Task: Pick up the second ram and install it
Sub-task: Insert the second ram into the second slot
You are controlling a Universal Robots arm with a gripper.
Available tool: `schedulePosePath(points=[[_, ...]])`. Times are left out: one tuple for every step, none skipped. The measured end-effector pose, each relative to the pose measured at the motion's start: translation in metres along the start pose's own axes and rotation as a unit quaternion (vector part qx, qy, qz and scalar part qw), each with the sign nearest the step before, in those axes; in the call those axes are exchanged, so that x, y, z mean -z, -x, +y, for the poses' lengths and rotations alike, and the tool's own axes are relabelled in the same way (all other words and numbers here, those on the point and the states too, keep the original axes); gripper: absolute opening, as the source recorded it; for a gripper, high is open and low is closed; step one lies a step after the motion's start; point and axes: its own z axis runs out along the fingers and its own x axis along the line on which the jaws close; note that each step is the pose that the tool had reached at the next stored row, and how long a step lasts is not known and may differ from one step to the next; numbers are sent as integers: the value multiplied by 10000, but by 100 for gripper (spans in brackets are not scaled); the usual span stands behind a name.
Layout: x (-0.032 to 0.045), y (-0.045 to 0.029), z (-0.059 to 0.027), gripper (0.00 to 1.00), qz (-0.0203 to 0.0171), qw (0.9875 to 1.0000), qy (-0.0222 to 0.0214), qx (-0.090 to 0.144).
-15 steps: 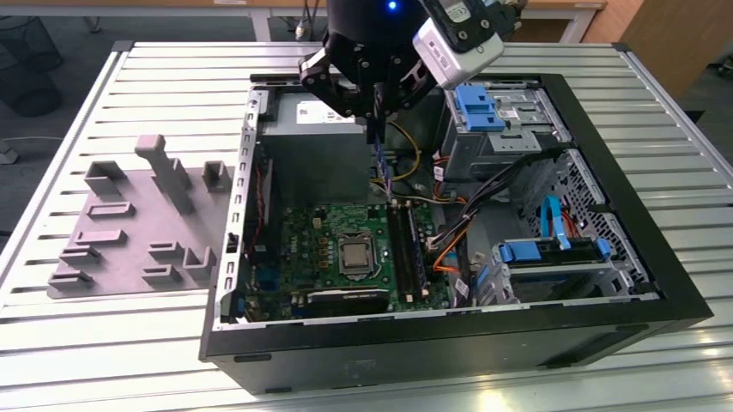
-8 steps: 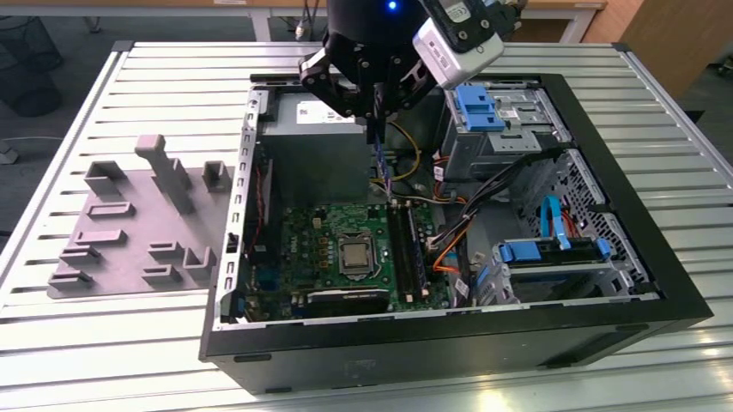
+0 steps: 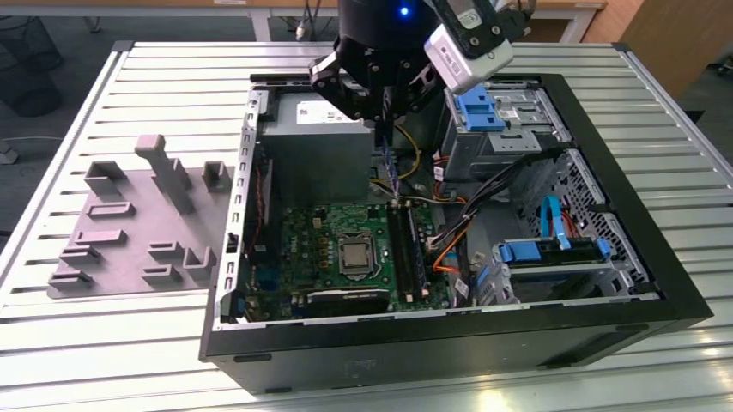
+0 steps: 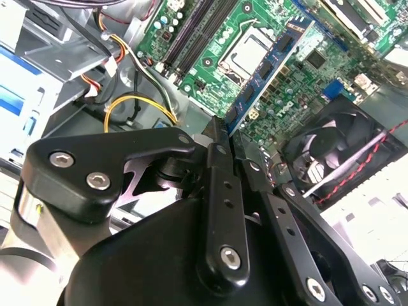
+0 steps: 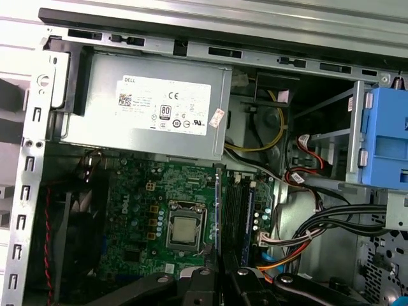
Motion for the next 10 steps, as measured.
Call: schedulePosePath(points=[[-8, 8, -1, 14, 2, 10000, -1, -11], [-16, 12, -2, 14, 3, 10000, -2, -34], [-26, 14, -2, 14, 3, 10000, -2, -62], [-36, 19, -3, 14, 3, 10000, -3, -83], [-44, 27, -4, 14, 8, 10000, -4, -91], [-53, 38, -5, 14, 15, 10000, -3, -93], [-62, 53, -7, 14, 27, 10000, -2, -95], [-71, 67, -9, 14, 41, 9999, 0, -95], [-79, 80, -11, 14, 54, 9999, 0, -97], [-87, 91, -13, 14, 65, 9999, 1, -99]])
